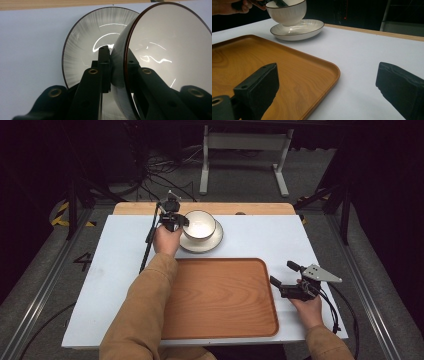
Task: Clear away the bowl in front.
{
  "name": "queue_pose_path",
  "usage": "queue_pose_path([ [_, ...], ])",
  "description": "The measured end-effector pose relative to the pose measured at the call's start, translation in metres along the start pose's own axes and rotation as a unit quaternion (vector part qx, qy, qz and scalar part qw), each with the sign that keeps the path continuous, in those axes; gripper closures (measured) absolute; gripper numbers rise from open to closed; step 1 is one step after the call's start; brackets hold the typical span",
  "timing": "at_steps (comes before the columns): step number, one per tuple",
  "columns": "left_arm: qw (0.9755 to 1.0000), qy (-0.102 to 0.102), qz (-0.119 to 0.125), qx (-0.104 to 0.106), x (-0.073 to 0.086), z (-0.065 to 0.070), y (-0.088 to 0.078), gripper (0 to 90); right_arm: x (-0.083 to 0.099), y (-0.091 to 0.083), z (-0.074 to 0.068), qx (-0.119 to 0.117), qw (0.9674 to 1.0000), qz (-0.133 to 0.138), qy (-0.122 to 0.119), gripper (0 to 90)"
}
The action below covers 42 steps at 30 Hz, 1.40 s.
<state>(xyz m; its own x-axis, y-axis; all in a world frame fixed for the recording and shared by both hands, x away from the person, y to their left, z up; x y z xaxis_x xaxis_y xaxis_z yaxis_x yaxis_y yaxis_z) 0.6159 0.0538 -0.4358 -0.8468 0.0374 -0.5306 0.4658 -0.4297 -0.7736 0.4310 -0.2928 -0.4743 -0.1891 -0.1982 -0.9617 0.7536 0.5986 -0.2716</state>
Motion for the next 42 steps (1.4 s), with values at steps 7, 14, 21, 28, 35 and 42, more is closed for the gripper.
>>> queue_pose_path([
  [7, 0.9999, 0.012, 0.003, -0.002, 0.0, 0.003, -0.017, 81.5, -0.001, 0.0, 0.0, -0.001, 1.0, 0.003, 0.002, 5.1],
  [14, 0.9997, 0.023, 0.007, 0.009, 0.002, 0.007, -0.038, 81.4, -0.001, 0.0, 0.0, -0.002, 1.0, 0.004, 0.003, 5.1],
  [21, 0.9991, 0.038, 0.008, 0.018, 0.007, 0.011, -0.056, 81.4, -0.001, 0.0, 0.0, -0.003, 1.0, 0.004, 0.004, 5.1],
  [28, 0.9974, 0.06, 0.003, 0.041, 0.018, 0.019, -0.075, 81.5, -0.001, 0.0, 0.0, -0.002, 1.0, 0.004, 0.004, 5.1],
  [35, 0.9948, 0.087, 0.0, 0.054, 0.031, 0.029, -0.091, 81.5, -0.001, 0.0, 0.0, -0.002, 1.0, 0.004, 0.004, 5.1],
  [42, 0.991, 0.114, -0.015, 0.07, 0.047, 0.039, -0.104, 81.5, -0.001, 0.0, 0.0, -0.001, 1.0, 0.004, 0.005, 5.1],
])
Point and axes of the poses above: each handheld gripper's, and its own axes: y roughly forward along the jaws, x roughly out of its underside, z roughly to its right, the point moved 8 cm from there along y, roughly forward along the jaws, and after that the axes turned 4 degrees about -y, right-handed, at the moved point
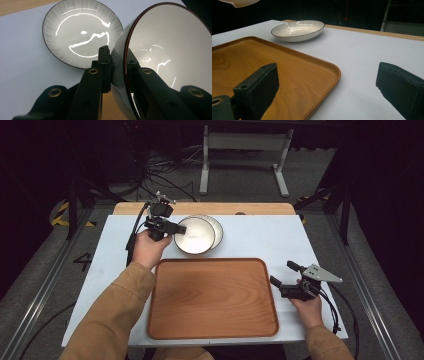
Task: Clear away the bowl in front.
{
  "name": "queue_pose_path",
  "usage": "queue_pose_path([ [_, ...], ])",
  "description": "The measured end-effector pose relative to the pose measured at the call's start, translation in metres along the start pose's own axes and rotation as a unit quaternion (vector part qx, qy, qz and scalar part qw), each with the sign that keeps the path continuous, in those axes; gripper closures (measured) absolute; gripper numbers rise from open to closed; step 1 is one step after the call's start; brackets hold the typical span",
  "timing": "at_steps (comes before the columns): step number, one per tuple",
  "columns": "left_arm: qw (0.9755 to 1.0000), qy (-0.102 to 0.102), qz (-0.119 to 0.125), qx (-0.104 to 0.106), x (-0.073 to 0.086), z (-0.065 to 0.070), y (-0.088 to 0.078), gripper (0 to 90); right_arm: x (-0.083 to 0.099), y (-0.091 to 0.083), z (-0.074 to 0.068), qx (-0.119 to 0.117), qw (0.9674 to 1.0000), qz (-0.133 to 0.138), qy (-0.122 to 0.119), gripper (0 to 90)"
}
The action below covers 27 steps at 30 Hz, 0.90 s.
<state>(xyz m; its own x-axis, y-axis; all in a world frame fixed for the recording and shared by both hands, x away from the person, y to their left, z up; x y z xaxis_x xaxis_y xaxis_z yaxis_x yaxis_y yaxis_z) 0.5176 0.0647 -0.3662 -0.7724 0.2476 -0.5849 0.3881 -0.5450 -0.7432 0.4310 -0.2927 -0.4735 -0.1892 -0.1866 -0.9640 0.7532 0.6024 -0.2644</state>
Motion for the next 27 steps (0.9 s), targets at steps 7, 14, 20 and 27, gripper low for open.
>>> queue_pose_path([
  [7, 0.9995, 0.023, -0.009, 0.018, 0.011, 0.013, -0.01, 81.5, 0.0, 0.0, 0.0, 0.0, 1.0, 0.0, 0.0, 5.1],
  [14, 0.9983, 0.049, -0.021, 0.024, 0.021, 0.024, -0.016, 81.5, 0.0, 0.0, 0.0, 0.0, 1.0, 0.0, 0.0, 5.1],
  [20, 0.9966, 0.067, -0.034, 0.034, 0.031, 0.033, -0.014, 81.5, 0.0, 0.0, 0.0, 0.001, 1.0, 0.0, 0.0, 5.1],
  [27, 0.993, 0.091, -0.061, 0.046, 0.046, 0.04, -0.005, 81.5, 0.0, 0.0, 0.0, 0.001, 1.0, 0.0, -0.001, 5.1],
])
Point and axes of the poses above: each handheld gripper's, and its own axes: y roughly forward along the jaws, x roughly out of its underside, z roughly to its right, the point moved 8 cm from there along y, roughly forward along the jaws, and after that the axes turned 4 degrees about -y, right-handed, at the moved point
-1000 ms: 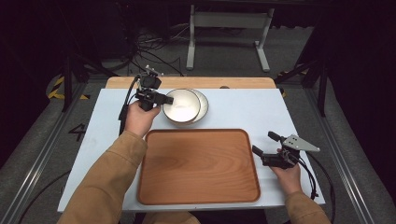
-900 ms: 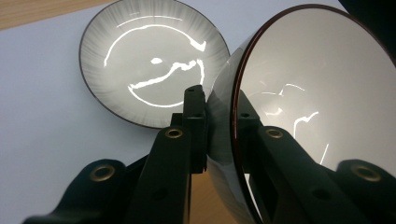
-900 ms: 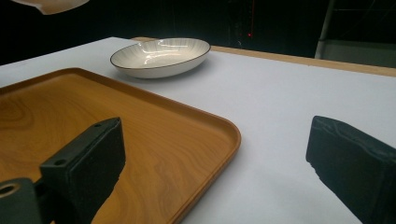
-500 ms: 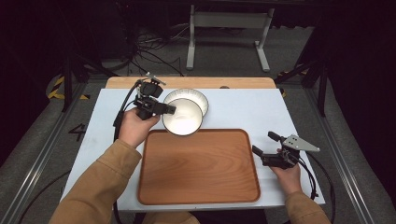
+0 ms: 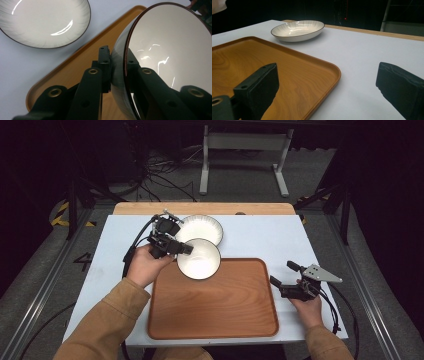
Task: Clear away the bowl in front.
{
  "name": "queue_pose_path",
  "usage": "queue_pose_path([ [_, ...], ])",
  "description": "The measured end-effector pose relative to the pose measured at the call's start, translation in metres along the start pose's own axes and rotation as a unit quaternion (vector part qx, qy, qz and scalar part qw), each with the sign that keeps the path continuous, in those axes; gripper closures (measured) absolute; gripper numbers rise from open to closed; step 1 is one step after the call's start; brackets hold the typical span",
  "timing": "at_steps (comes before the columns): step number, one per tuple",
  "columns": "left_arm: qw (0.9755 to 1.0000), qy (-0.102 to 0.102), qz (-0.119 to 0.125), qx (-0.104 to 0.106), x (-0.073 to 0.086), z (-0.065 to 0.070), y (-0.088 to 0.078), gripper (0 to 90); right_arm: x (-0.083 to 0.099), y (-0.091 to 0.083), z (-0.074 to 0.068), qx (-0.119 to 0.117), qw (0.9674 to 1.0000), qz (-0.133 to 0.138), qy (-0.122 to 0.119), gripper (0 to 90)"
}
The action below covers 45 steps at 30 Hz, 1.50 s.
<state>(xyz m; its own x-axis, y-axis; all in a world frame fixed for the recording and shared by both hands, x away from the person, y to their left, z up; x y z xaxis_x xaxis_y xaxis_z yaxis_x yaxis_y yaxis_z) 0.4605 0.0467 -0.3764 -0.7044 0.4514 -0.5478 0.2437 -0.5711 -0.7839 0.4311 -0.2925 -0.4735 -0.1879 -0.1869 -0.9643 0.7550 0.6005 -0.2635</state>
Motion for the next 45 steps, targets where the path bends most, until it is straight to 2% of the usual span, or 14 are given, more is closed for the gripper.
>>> queue_pose_path([
  [6, 0.9995, 0.018, -0.021, 0.012, 0.008, 0.004, 0.011, 81.5, 0.0, 0.0, 0.0, -0.001, 1.0, 0.0, 0.0, 5.1],
  [12, 0.9987, 0.032, -0.038, 0.011, 0.015, 0.009, 0.022, 81.5, 0.0, 0.0, 0.0, -0.001, 1.0, 0.0, 0.0, 5.1],
  [16, 0.9983, 0.031, -0.048, 0.012, 0.019, 0.012, 0.032, 81.5, 0.0, 0.0, 0.0, -0.001, 1.0, 0.001, 0.0, 5.1],
  [18, 0.9976, 0.041, -0.054, 0.01, 0.02, 0.011, 0.036, 81.5, 0.0, 0.0, 0.0, -0.001, 1.0, 0.0, 0.0, 5.1],
  [19, 0.9979, 0.033, -0.053, 0.011, 0.02, 0.013, 0.039, 81.5, 0.0, 0.0, 0.0, -0.001, 1.0, 0.0, 0.0, 5.1],
  [23, 0.9973, 0.038, -0.061, 0.013, 0.023, 0.013, 0.048, 81.5, 0.0, 0.0, -0.001, -0.002, 1.0, 0.0, 0.0, 5.1],
  [26, 0.9972, 0.033, -0.066, 0.011, 0.024, 0.013, 0.054, 81.5, 0.0, 0.0, -0.001, -0.002, 1.0, 0.0, 0.0, 5.1],
  [33, 0.9956, 0.043, -0.084, 0.003, 0.027, 0.013, 0.068, 81.5, 0.0, 0.0, -0.001, -0.002, 1.0, 0.0, -0.002, 5.1],
  [34, 0.9955, 0.038, -0.086, 0.004, 0.028, 0.014, 0.069, 81.5, 0.0, 0.0, -0.001, -0.003, 1.0, 0.001, -0.001, 5.1],
  [45, 0.9938, 0.041, -0.104, 0.002, 0.032, 0.013, 0.085, 81.5, 0.0, 0.0, 0.0, -0.002, 1.0, 0.0, -0.002, 5.2],
])
Point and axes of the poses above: each handheld gripper's, and its own axes: y roughly forward along the jaws, x roughly out of its underside, z roughly to its right, the point moved 8 cm from there along y, roughly forward along the jaws, and after that the axes turned 4 degrees about -y, right-handed, at the moved point
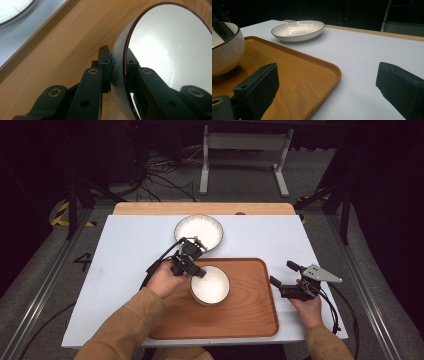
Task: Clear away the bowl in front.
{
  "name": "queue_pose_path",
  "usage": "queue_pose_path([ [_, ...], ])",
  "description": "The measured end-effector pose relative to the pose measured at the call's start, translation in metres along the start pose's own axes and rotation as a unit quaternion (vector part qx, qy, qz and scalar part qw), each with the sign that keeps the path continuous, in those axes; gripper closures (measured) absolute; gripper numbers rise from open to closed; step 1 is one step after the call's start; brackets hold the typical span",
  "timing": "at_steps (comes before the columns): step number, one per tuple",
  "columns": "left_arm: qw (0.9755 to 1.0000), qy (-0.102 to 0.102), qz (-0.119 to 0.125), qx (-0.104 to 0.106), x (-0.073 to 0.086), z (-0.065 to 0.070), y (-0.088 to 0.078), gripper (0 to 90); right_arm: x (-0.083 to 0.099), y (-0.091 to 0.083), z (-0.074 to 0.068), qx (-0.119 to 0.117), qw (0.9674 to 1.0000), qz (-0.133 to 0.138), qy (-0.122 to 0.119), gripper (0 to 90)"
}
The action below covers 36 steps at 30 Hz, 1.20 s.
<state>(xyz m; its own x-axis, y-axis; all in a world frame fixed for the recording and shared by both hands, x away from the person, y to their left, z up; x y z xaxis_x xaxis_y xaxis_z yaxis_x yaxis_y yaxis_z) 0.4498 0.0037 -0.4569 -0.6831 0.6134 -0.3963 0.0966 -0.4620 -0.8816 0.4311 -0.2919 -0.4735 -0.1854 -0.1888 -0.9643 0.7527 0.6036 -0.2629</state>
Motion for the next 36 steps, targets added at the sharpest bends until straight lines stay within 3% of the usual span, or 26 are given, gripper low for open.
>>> queue_pose_path([
  [11, 0.9999, 0.0, -0.011, -0.006, 0.002, -0.002, 0.01, 81.5, 0.0, 0.0, 0.0, 0.0, 1.0, 0.0, 0.0, 5.1],
  [28, 0.9999, -0.001, -0.016, 0.001, 0.004, -0.005, 0.01, 81.1, 0.0, 0.0, 0.0, 0.0, 1.0, 0.0, 0.0, 5.2],
  [34, 0.9996, 0.004, -0.013, -0.025, 0.005, -0.01, 0.01, 79.2, 0.001, 0.0, 0.0, 0.001, 1.0, -0.002, -0.002, 5.2],
  [36, 0.9999, -0.003, -0.007, -0.013, 0.004, -0.01, 0.008, 79.2, 0.001, 0.0, 0.0, 0.001, 1.0, -0.002, -0.001, 5.3],
])
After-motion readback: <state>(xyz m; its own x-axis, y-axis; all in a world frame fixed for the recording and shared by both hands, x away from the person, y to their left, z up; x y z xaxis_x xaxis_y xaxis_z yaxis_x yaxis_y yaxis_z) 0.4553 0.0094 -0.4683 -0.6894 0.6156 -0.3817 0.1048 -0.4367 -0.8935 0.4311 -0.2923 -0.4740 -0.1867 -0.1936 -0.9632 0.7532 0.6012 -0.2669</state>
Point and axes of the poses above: each handheld gripper's, and its own axes: y roughly forward along the jaws, x roughly out of its underside, z roughly to its right, the point moved 8 cm from there along y, roughly forward along the jaws, and after that the axes turned 4 degrees about -y, right-handed, at the moved point
